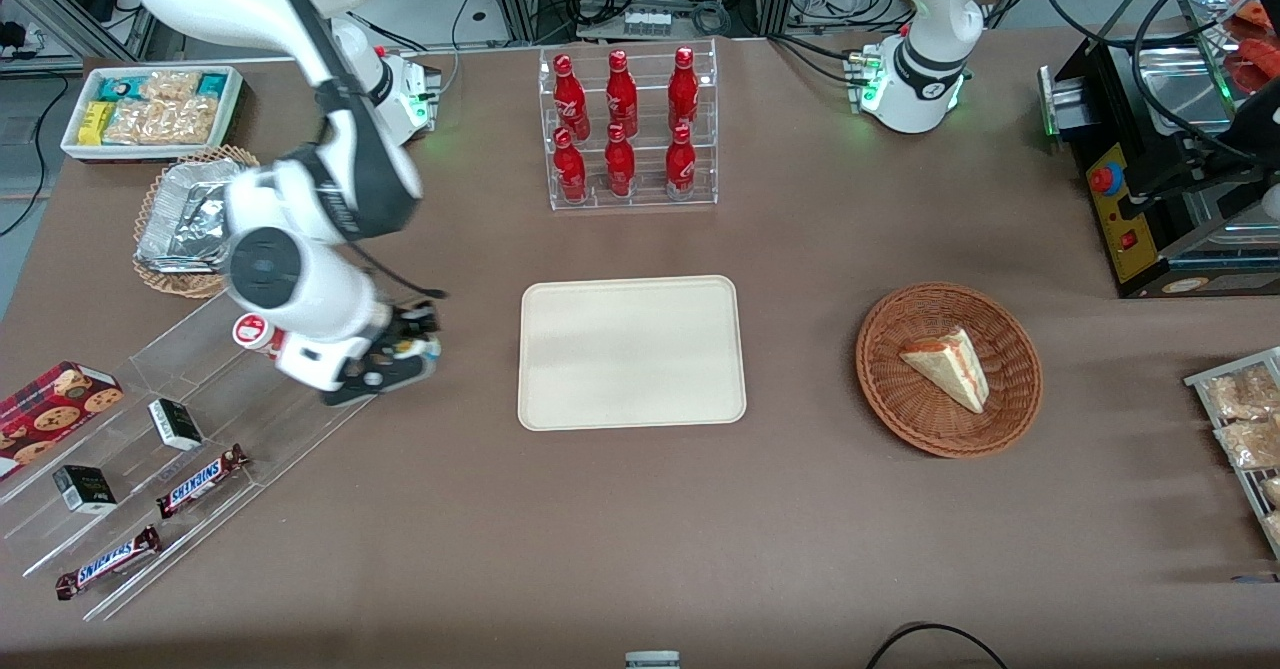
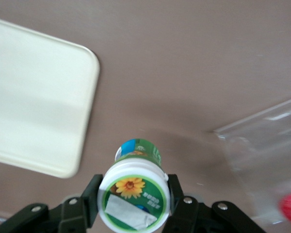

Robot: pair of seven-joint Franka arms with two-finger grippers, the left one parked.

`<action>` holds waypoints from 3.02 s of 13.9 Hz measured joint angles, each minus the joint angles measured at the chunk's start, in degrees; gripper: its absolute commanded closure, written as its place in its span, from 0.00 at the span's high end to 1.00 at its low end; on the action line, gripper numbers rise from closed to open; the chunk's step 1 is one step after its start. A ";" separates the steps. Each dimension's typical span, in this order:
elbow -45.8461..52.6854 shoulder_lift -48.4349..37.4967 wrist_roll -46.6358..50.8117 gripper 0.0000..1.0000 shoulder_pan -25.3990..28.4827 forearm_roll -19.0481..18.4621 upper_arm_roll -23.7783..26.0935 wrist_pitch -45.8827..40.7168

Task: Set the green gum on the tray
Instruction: 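Lift the green gum tub and carry it over the cream tray, then lower the green gum tub onto the tray and open the right gripper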

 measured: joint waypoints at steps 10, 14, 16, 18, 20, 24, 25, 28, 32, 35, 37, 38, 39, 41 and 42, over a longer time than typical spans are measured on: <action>16.95 19.99 26.35 0.00 13.29 5.64 -0.05 9.22; 18.03 22.59 30.72 0.00 16.14 8.07 -0.07 11.57; 18.03 23.00 31.19 0.00 17.64 10.39 -0.09 11.58; 18.03 23.24 31.48 0.00 18.84 10.98 -0.11 11.58; 18.03 23.67 31.64 0.00 19.90 10.98 -0.20 11.69; 18.02 24.29 31.84 0.00 20.48 8.18 -0.57 11.88; 18.03 24.28 31.88 0.00 20.49 7.78 -0.74 11.88; 18.03 24.28 31.89 0.00 20.48 6.99 -1.16 11.99; 18.02 24.36 31.95 0.00 20.48 6.10 -1.25 12.14; 17.95 24.62 32.43 0.26 20.48 6.10 -1.25 12.60; 17.76 24.83 32.72 0.73 20.48 6.10 -1.26 12.93; 17.75 25.00 32.77 0.88 20.48 6.09 -1.27 13.01; 17.75 25.21 32.81 0.98 20.48 6.09 -1.29 13.11; 17.75 25.40 32.84 0.99 20.48 6.09 -1.29 13.27; 17.75 25.40 32.84 0.99 20.48 6.09 -1.29 13.32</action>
